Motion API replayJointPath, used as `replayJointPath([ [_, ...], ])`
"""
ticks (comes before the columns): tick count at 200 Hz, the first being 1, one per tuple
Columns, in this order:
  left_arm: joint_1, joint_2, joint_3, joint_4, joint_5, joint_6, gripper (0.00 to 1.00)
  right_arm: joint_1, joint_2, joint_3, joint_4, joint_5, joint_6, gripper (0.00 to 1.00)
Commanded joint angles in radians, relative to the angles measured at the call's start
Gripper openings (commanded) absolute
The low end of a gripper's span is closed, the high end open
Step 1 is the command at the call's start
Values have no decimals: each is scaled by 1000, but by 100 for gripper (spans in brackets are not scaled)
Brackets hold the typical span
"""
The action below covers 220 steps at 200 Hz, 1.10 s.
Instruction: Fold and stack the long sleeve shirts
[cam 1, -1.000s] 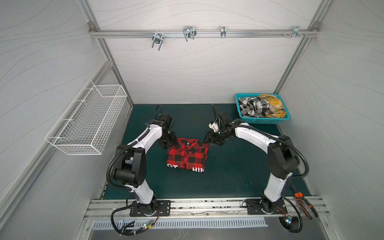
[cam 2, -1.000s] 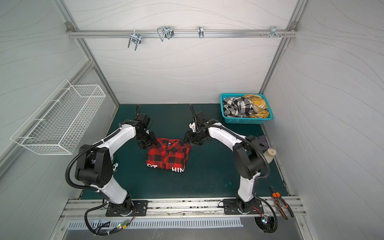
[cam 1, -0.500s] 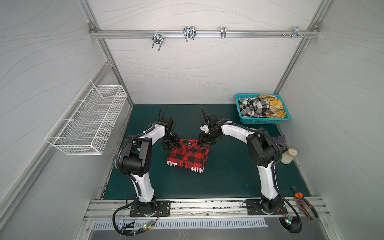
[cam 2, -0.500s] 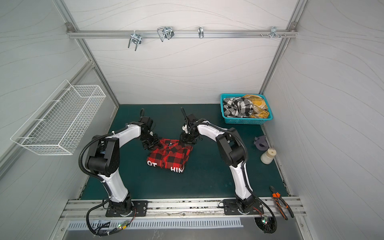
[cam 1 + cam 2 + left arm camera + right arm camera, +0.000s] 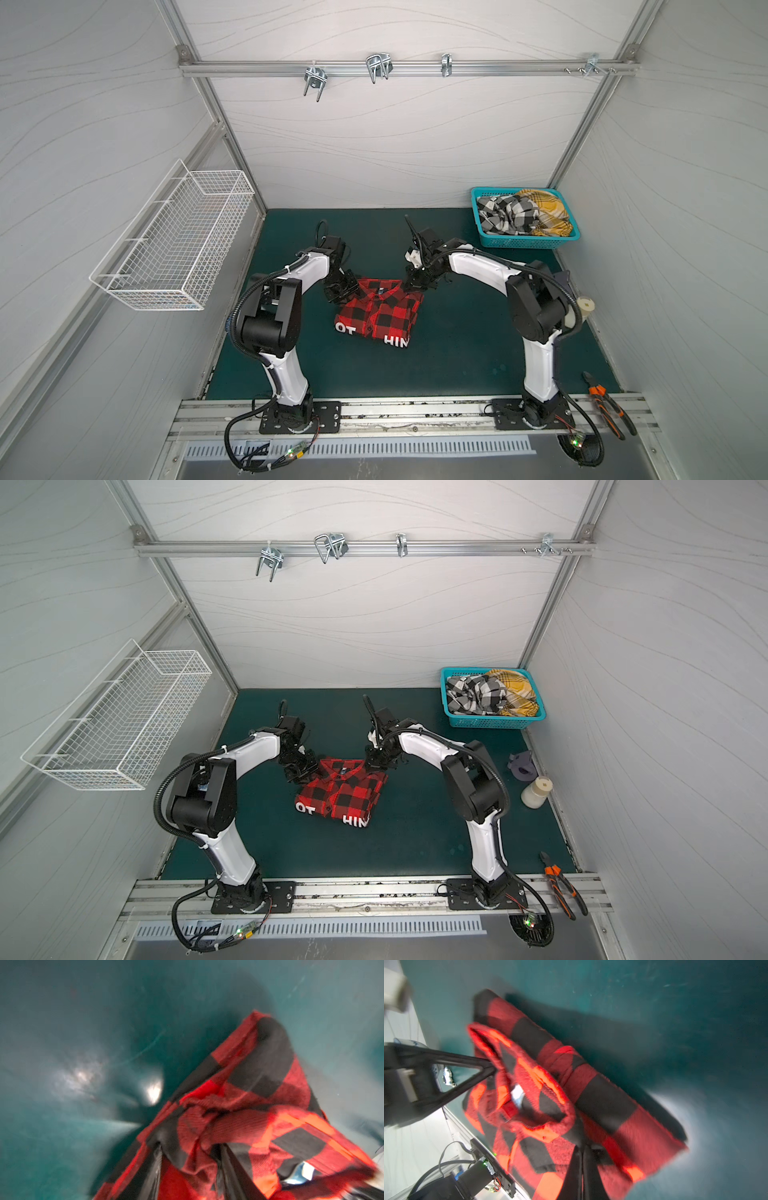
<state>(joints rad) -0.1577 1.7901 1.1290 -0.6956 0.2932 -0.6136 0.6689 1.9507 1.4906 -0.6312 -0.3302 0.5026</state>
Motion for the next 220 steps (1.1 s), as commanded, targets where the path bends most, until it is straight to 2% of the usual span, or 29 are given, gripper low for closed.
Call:
replayJointPath([
  [1,-2,-12,-67,19,28,-33,46,-1,-101,-63,-73,113,27,0],
  [16,-32,-29,-147,88,76,-83,46,-21,-117,-118,-49,95,29,1],
  [25,-74,-42,-186,133,103,-117,46,-40,-113,-139,-36,76,28,11],
  [33,-116,-51,-206,158,127,-144,46,-58,-107,-145,-38,52,19,30],
  [39,-142,-59,-215,170,140,-167,46,-68,-107,-148,-48,45,8,40],
  [63,-143,-139,-204,153,139,-189,51,-83,-174,-188,-71,62,-15,53],
  [101,-12,-203,-74,6,113,-85,58,-106,-213,-236,-116,70,-28,54],
  [128,-16,-161,-10,-6,188,-30,60,-123,-228,-302,-75,18,-16,54],
  [193,-19,-16,9,65,201,-37,57,-110,-180,-313,-62,-1,-2,48],
  [220,-19,70,58,20,163,-32,49,-92,-161,-318,-35,-16,17,45],
])
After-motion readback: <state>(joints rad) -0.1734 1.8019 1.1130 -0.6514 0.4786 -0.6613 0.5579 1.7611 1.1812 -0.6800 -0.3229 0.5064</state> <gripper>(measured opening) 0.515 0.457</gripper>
